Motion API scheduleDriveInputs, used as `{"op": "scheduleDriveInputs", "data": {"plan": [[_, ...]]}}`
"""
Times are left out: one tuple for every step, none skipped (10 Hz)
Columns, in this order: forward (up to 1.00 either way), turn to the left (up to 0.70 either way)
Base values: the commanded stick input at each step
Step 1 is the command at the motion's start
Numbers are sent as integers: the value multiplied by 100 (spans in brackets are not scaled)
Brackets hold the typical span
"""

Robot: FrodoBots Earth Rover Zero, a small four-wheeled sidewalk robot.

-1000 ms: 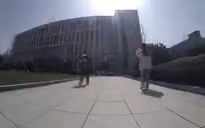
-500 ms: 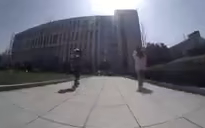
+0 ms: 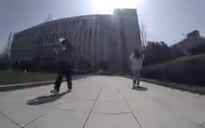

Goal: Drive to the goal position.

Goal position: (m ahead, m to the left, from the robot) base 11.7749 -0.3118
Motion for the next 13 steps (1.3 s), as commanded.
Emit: {"op": "scheduleDriveInputs", "data": {"plan": [[70, 0], [70, 0], [70, 0], [70, 0], [70, 0], [70, 0], [70, 0], [70, 14], [70, 14], [70, 14], [70, 14], [70, 14], [70, 14]]}}
